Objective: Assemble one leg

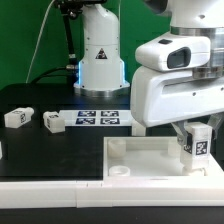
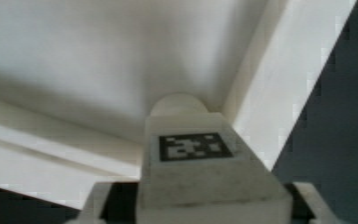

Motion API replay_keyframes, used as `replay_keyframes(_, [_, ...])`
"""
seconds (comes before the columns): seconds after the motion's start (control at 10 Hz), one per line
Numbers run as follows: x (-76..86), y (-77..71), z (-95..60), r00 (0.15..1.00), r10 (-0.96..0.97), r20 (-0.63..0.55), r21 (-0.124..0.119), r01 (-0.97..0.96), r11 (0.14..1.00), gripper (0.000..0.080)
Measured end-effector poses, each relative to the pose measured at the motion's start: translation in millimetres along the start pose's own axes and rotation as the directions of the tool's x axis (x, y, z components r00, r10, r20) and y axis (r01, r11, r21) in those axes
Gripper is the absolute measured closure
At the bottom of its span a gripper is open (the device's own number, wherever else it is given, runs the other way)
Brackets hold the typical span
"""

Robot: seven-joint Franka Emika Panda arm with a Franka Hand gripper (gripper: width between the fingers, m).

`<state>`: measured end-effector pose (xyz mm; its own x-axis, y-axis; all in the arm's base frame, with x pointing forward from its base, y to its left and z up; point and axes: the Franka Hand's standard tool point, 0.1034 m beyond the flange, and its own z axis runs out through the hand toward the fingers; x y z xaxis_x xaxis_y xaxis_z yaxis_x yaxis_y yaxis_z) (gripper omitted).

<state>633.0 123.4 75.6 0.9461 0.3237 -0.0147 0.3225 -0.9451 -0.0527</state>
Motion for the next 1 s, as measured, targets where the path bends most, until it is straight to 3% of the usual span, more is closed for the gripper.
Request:
replay_keyframes(0.4, [0.1,-0.7,0.1,0.979,0.204,0.0,0.002,-0.204,0.979,0.0508])
replay_keyframes(0.6, [0.5,-1.6,0.2,0.897,0.443,0.0,0.01,-0.443,0.897,0.0508])
replay_keyframes(1.0, [0.5,-3.2,1.7,0.489,0.872,0.007,0.011,-0.872,0.489,0.0508])
